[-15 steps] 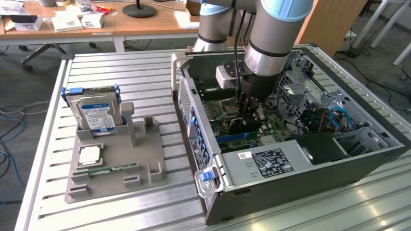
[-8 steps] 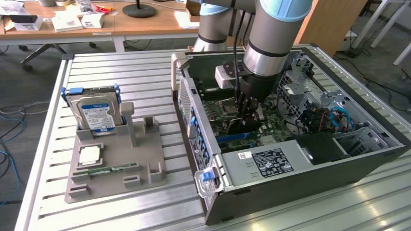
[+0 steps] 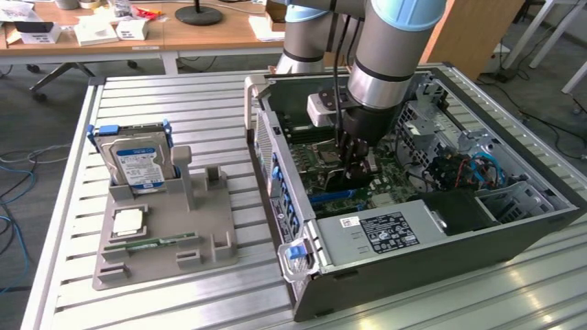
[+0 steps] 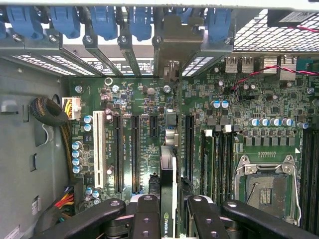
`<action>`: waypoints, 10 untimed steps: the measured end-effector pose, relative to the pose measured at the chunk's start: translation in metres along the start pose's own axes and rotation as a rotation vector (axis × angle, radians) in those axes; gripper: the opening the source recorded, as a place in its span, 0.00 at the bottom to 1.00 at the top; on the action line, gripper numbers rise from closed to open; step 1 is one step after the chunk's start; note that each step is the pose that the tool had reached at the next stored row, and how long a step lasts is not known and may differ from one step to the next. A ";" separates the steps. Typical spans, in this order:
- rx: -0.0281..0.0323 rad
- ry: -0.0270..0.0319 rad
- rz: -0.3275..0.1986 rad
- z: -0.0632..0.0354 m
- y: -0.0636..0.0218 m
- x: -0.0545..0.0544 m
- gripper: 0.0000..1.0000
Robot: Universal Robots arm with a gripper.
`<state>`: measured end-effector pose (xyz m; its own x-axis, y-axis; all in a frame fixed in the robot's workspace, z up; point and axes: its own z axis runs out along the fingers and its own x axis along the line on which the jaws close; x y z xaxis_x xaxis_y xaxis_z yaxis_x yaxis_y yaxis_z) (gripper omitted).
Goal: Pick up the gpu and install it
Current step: 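Insert the gpu into the slot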
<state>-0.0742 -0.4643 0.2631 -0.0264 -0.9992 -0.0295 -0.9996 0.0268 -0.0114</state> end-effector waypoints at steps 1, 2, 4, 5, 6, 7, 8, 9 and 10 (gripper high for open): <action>0.0000 0.0000 0.000 0.0000 0.0000 0.000 0.26; 0.0000 0.0000 0.000 0.0000 0.0000 0.000 0.26; 0.0013 -0.0032 0.000 0.0003 0.0005 0.000 0.26; 0.0022 -0.0066 0.000 0.0005 0.0007 0.000 0.26; 0.0025 -0.0077 0.000 0.0006 0.0007 0.000 0.26; 0.0025 -0.0077 0.000 0.0006 0.0007 0.000 0.26; 0.0025 -0.0078 0.000 0.0006 0.0007 0.000 0.26; 0.0025 -0.0078 0.000 0.0006 0.0007 0.000 0.26; 0.0025 -0.0078 0.000 0.0006 0.0007 0.000 0.26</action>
<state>-0.0749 -0.4644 0.2626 -0.0263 -0.9990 -0.0373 -0.9995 0.0269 -0.0139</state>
